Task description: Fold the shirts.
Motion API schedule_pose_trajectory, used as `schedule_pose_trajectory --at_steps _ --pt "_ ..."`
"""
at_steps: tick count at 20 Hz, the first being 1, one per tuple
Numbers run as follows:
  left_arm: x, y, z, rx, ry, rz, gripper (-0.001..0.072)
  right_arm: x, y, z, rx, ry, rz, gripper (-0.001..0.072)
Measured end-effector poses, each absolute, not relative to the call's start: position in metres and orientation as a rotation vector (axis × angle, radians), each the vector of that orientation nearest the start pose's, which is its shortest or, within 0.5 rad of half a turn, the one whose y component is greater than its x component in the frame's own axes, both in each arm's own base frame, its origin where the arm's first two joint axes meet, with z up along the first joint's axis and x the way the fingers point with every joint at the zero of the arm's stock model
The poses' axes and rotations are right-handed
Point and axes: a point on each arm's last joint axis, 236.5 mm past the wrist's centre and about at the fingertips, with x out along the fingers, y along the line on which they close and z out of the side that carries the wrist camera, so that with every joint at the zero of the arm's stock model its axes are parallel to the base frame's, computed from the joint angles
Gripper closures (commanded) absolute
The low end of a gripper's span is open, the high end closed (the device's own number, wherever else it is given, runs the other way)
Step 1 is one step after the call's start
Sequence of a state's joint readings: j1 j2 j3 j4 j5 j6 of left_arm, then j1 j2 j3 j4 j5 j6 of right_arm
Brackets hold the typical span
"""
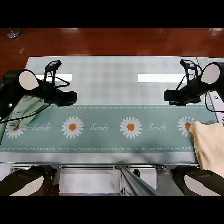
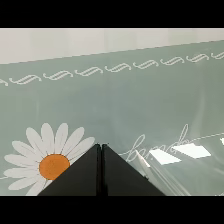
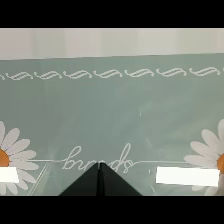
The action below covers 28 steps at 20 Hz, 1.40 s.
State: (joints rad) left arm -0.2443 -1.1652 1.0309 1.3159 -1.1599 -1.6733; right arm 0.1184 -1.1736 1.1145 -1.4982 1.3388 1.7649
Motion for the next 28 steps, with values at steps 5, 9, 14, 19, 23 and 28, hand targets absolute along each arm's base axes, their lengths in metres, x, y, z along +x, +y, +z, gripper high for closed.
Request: schedule_pose_trajectory --at_steps 5,9,14,19,23,28 --pt "0.324 -0.137 0.011 -0.167 1.330 -0.275 0.0682 0.323 0.055 0.021 0.141 1.409 0.009 0.0696" --pt "0.324 -0.137 0.011 -0.166 1.330 -0.275 0.0681 0.323 0.055 0.021 0.141 1.409 0.009 0.0696" --pt "0.325 -0.137 0.011 -0.167 1.328 -0.275 0.0682 0.332 0.037 0.021 -0.031 1.371 0.041 0.0695" --pt "0.337 -0.139 0.011 -0.176 1.285 -0.271 0.0679 0.350 0.030 0.025 -0.084 1.294 0.041 0.0696" --pt "0.357 -0.135 0.014 -0.159 1.201 -0.254 0.0002 0.373 0.037 0.033 -0.042 1.190 0.043 0.0407" --pt "0.405 -0.072 0.033 0.100 1.018 -0.115 0.0003 0.396 0.040 0.044 0.068 1.084 -0.008 0.0090"
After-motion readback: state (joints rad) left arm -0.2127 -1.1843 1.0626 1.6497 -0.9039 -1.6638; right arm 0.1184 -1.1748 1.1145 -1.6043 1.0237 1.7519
